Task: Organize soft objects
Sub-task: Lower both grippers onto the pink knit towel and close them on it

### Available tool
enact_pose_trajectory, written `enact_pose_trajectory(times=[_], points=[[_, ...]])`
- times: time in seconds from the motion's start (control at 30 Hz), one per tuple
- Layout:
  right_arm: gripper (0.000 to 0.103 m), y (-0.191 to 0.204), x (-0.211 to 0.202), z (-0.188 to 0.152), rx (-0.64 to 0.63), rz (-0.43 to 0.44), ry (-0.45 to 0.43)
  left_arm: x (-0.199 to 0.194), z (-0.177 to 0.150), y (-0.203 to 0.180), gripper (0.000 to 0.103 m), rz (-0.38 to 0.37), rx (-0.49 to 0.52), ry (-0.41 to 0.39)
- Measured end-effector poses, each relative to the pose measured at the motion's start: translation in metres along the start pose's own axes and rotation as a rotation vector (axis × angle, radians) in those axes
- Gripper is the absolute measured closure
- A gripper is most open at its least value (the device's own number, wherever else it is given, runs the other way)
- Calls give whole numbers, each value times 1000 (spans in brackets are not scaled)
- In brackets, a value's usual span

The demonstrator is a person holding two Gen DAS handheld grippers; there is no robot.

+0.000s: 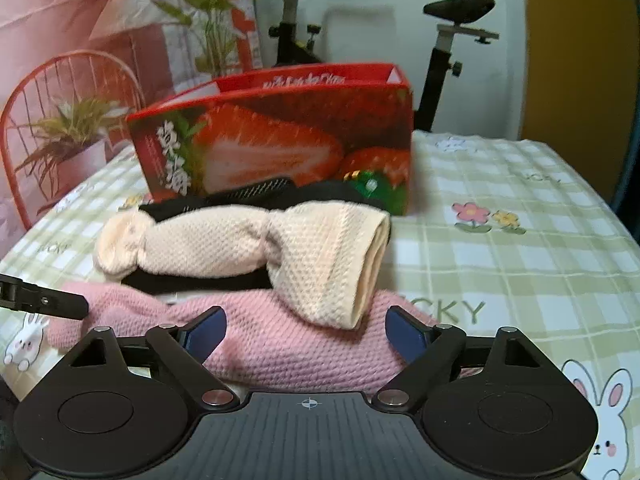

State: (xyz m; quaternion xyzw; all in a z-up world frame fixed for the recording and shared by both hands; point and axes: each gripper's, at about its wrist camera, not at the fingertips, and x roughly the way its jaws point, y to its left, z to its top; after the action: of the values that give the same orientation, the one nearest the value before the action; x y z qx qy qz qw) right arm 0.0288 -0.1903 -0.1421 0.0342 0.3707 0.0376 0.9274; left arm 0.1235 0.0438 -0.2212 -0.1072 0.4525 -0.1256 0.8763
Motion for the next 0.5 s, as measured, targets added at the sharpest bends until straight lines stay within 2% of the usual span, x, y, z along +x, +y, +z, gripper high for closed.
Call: enact_pose_trajectory(times=[0.07,0.5], points=[[24,0,4,-2,2,8,21,3,-1,0,42,1,4,10],[23,-6,14,-6,35,29,46,8,-1,-4,39,4,56,-2]])
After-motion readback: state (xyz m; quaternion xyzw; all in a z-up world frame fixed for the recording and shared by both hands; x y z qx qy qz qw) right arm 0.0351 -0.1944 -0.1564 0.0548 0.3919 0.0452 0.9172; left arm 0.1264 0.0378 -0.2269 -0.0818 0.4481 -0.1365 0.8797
